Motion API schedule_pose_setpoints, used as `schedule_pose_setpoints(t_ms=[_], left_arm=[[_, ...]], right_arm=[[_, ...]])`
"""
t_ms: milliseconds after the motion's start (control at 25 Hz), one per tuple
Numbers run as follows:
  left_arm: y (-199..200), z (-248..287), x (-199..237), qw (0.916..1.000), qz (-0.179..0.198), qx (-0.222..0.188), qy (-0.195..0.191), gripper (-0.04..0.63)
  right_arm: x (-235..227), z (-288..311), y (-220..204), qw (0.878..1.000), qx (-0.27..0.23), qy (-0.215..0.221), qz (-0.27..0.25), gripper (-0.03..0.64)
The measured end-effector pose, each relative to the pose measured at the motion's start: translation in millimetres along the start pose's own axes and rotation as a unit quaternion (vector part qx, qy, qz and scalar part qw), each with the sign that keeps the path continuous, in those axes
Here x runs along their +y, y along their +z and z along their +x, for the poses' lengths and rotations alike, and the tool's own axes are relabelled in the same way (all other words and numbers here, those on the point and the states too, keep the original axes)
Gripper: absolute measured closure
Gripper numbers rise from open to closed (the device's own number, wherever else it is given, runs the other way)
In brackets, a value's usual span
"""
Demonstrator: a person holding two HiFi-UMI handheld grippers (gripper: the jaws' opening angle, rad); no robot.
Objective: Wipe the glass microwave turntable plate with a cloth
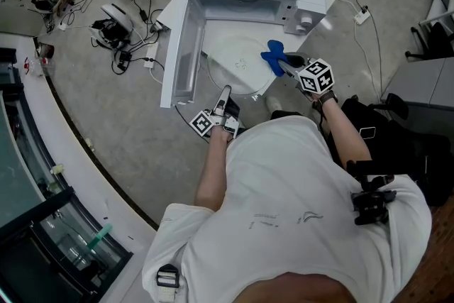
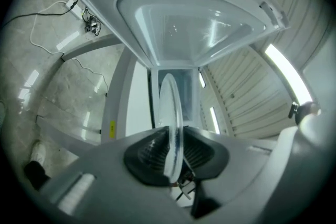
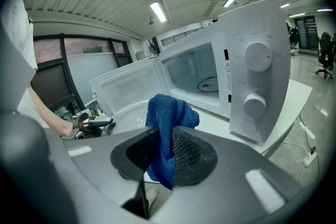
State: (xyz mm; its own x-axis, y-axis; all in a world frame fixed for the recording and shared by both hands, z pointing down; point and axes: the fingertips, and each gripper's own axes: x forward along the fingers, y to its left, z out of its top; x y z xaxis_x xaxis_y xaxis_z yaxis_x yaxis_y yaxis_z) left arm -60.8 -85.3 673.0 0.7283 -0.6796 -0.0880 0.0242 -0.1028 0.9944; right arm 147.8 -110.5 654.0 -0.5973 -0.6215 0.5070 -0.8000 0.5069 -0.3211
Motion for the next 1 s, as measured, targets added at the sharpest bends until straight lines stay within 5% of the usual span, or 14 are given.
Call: schedule_pose_setpoints(t_ms=[400, 1000], left_arm=[[20.0, 46.9, -20.7, 0.9987, -0.002, -0.03, -0.042, 0.531], [78.2, 158.9, -18.0, 0.9929, -0.001, -0.088, -0.08, 0.528]], right_arm=[[8.4, -19.7, 68.4, 0.995, -0.099, 0.014, 0.008, 0.548], [-10.2, -38.4, 70.8, 0.995, -0.094, 0.006, -0.019, 0.548]])
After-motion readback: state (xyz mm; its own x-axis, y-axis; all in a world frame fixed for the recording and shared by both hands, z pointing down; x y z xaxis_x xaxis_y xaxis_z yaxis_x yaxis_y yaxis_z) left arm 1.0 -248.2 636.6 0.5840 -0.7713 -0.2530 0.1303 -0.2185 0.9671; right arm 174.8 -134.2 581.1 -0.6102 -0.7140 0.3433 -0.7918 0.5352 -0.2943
